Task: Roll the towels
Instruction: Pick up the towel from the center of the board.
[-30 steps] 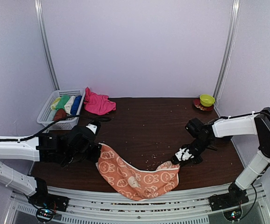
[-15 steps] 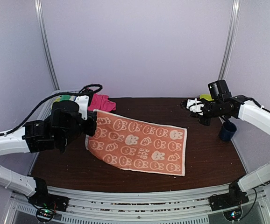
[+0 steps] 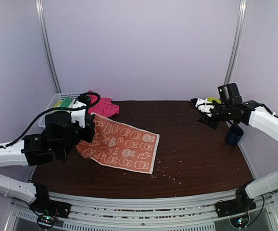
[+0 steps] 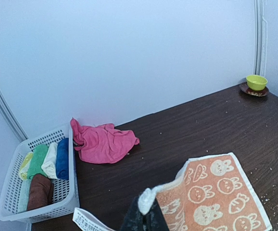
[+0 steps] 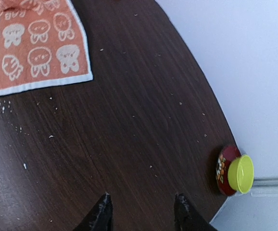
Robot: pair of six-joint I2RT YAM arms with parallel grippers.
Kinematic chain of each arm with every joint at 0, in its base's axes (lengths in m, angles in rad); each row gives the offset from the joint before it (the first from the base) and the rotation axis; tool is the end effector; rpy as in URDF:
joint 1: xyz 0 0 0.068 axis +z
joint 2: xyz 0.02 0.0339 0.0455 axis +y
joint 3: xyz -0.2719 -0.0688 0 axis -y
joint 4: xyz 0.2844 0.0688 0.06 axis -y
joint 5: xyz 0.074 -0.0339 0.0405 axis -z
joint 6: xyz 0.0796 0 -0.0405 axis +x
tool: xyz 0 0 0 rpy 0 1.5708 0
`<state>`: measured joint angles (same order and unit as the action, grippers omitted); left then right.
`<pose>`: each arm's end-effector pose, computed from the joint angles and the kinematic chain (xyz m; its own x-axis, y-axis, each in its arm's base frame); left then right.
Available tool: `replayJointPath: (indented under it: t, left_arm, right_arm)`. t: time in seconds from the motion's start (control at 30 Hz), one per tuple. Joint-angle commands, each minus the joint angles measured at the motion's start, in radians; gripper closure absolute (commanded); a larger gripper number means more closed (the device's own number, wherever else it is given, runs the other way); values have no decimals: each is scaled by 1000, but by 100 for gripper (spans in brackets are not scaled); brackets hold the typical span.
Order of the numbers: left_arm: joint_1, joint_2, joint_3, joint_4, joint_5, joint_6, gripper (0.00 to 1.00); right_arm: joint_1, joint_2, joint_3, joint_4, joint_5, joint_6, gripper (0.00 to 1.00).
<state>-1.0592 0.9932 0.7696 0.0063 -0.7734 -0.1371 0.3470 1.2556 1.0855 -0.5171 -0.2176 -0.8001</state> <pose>0.1905 -0.2257 0.3085 -0.1442 0.0571 -0.9879 0.2728 0.9619 0.0157 0.3171 0.1330 0.2867 -0.0648 -0.7683 -0.6368 -0.7686 0.4454 -0.4592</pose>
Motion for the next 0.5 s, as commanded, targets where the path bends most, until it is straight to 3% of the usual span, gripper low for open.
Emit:
replayJointPath:
  t: [0.0,0.23,0.47]
  left_arm:
    - [8,-28,-36,-5,26,-40,100]
    - [8,-108,-119,-6,33,-61,100]
    - [8,-134,-138,-31,45,-96,100]
  right_arm:
    - [4,193,18,74,-147,37,51]
    - [7,608,406,-70,-334,295,49]
    - [31,821,513,-32,-444,518,46]
